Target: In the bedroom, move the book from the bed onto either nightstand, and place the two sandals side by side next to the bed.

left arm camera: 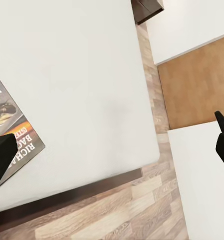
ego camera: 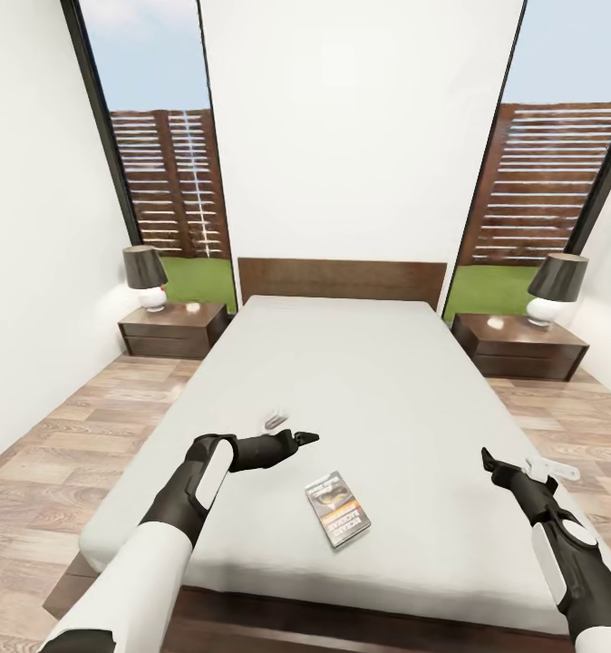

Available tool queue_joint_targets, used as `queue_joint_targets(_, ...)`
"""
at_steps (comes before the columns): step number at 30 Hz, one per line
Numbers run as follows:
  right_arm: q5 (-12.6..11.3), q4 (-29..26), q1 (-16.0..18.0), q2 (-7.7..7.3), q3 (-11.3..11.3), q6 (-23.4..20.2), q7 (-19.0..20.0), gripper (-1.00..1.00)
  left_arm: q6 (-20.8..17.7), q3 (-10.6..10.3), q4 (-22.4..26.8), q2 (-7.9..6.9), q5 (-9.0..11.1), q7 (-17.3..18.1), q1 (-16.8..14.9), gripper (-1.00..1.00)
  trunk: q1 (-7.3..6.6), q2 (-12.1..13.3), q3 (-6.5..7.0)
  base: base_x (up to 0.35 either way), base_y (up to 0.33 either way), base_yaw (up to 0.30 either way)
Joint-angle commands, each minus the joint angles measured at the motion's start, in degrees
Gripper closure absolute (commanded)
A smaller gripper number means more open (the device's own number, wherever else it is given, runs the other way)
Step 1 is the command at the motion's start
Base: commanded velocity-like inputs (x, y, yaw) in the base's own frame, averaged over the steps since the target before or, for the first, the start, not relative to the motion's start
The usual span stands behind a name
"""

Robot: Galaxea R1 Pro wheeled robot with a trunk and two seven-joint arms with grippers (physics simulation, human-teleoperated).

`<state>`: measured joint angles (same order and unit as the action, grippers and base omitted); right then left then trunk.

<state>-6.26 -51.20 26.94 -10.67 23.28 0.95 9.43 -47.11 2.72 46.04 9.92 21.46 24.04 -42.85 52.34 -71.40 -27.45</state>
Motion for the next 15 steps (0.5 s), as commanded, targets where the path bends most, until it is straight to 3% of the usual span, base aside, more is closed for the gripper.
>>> queue_joint_targets(1,-0.6,0.1,0.1,0.01,0.1,0.1,0.4,-1.00,-0.4,0.3,0.0,0.07,-0.1,0.2,0.0,-1.00,0.01,0.0,-0.06,0.154,-0.143,0.000)
queue_joint_targets(9,-0.6,0.1,0.0,0.03,0.1,0.1,0.4,-1.00,-0.4,0.3,0.0,0.07,-0.1,0.2,0.0,-1.00,0.01,0.0,-0.06,0.189,-0.178,0.000)
queue_joint_targets(15,-0.5,0.1,0.0,0.03,0.1,0.1,0.4,-1.00,-0.4,0.3,0.0,0.07,0.0,0.2,0.0,-1.00,0.01,0.0,-0.06,0.048,-0.049,0.000)
